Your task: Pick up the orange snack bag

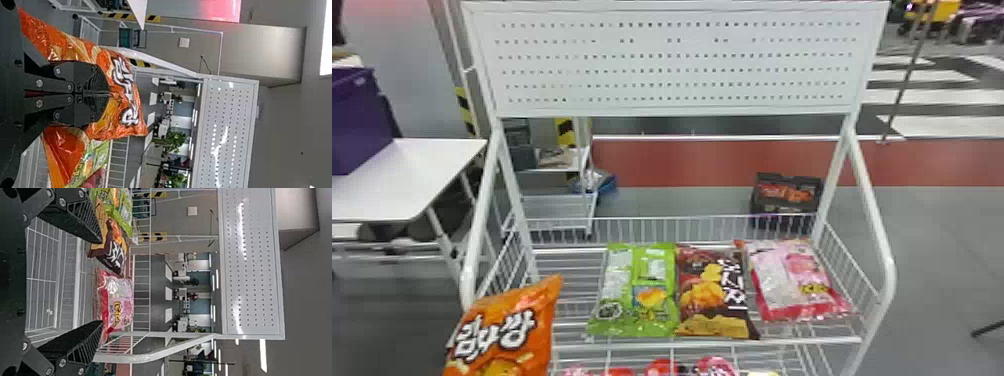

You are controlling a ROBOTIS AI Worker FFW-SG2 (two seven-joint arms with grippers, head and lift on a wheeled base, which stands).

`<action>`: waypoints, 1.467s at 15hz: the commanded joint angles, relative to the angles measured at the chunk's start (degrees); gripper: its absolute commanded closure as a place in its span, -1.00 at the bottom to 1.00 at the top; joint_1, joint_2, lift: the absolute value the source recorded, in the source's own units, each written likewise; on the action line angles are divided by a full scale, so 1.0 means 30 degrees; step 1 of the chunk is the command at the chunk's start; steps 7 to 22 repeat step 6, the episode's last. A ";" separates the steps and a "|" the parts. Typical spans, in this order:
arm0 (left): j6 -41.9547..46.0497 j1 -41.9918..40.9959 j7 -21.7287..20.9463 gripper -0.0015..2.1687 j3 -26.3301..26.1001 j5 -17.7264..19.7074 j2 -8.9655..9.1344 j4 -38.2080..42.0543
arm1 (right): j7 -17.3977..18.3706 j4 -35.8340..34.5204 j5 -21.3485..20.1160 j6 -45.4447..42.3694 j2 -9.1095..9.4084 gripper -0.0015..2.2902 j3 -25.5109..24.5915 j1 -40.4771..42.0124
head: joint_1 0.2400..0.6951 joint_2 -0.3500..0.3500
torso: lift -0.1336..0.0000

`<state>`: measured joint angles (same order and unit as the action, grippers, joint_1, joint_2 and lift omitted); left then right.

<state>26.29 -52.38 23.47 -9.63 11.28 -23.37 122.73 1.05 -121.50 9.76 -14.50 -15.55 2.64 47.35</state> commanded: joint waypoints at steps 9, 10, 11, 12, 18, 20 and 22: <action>0.0038 -0.0002 0.0028 0.33 0.0104 -0.0069 -0.0002 -0.0098 | 0.0000 0.0011 0.0000 -0.0043 -0.0001 -0.85 0.0000 -0.0023 | 0.14 0.00 | 1.00; 0.0038 -0.0002 0.0028 0.33 0.0104 -0.0069 -0.0002 -0.0098 | 0.0000 0.0011 0.0000 -0.0043 -0.0001 -0.85 0.0000 -0.0023 | 0.14 0.00 | 1.00; 0.0038 -0.0002 0.0028 0.33 0.0104 -0.0069 -0.0002 -0.0098 | 0.0000 0.0011 0.0000 -0.0043 -0.0001 -0.85 0.0000 -0.0023 | 0.14 0.00 | 1.00; 0.0038 -0.0002 0.0028 0.33 0.0104 -0.0069 -0.0002 -0.0098 | 0.0000 0.0011 0.0000 -0.0043 -0.0001 -0.85 0.0000 -0.0023 | 0.14 0.00 | 1.00; 0.0038 -0.0002 0.0028 0.33 0.0104 -0.0069 -0.0002 -0.0098 | 0.0000 0.0011 0.0000 -0.0043 -0.0001 -0.85 0.0000 -0.0023 | 0.14 0.00 | 1.00; 0.0038 -0.0002 0.0028 0.33 0.0104 -0.0069 -0.0002 -0.0098 | 0.0000 0.0011 0.0000 -0.0043 -0.0001 -0.85 0.0000 -0.0023 | 0.14 0.00 | 1.00; 0.0038 -0.0002 0.0028 0.33 0.0104 -0.0069 -0.0002 -0.0098 | 0.0000 0.0011 0.0000 -0.0043 -0.0001 -0.85 0.0000 -0.0023 | 0.14 0.00 | 1.00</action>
